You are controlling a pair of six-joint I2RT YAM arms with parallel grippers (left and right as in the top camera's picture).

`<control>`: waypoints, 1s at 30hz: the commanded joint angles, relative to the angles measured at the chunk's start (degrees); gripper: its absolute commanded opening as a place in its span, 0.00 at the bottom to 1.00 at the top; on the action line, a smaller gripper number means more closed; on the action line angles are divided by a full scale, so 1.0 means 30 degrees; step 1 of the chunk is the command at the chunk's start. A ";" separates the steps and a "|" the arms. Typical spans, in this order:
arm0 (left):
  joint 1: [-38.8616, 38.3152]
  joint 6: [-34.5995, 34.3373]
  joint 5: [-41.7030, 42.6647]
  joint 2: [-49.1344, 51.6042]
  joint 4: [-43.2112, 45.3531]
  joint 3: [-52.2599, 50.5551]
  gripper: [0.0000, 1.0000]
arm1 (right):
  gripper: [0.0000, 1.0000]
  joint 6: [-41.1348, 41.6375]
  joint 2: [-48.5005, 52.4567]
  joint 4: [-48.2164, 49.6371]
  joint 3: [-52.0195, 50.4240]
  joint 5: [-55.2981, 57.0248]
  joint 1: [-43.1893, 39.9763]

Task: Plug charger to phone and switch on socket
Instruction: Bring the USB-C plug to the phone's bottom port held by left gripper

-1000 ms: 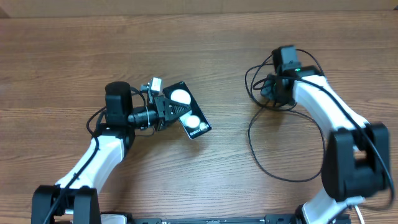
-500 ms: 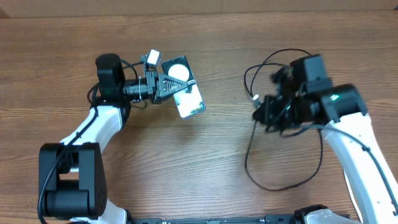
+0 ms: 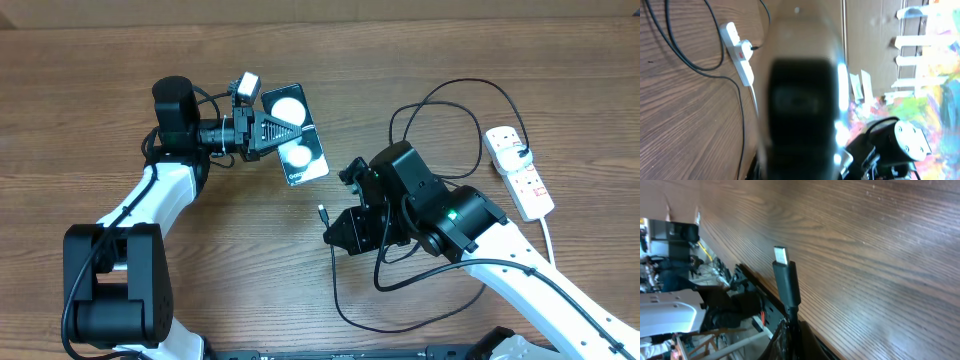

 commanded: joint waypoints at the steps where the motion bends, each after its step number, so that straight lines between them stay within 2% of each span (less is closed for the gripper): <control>1: -0.0058 -0.0102 0.1596 0.0007 0.0641 0.0612 0.04 | 0.04 0.0780 -0.0364 0.0605 -0.0175 -0.0619 -0.0015; 18: -0.0656 -0.0175 0.1581 0.0007 0.0809 0.0612 0.04 | 0.04 0.2033 0.0750 0.3271 -0.0175 -0.0554 -0.0015; 30: -0.0634 -0.0481 0.1581 0.0007 0.0816 0.0612 0.04 | 0.04 0.2579 0.0750 0.3228 -0.0175 -0.0539 -0.0379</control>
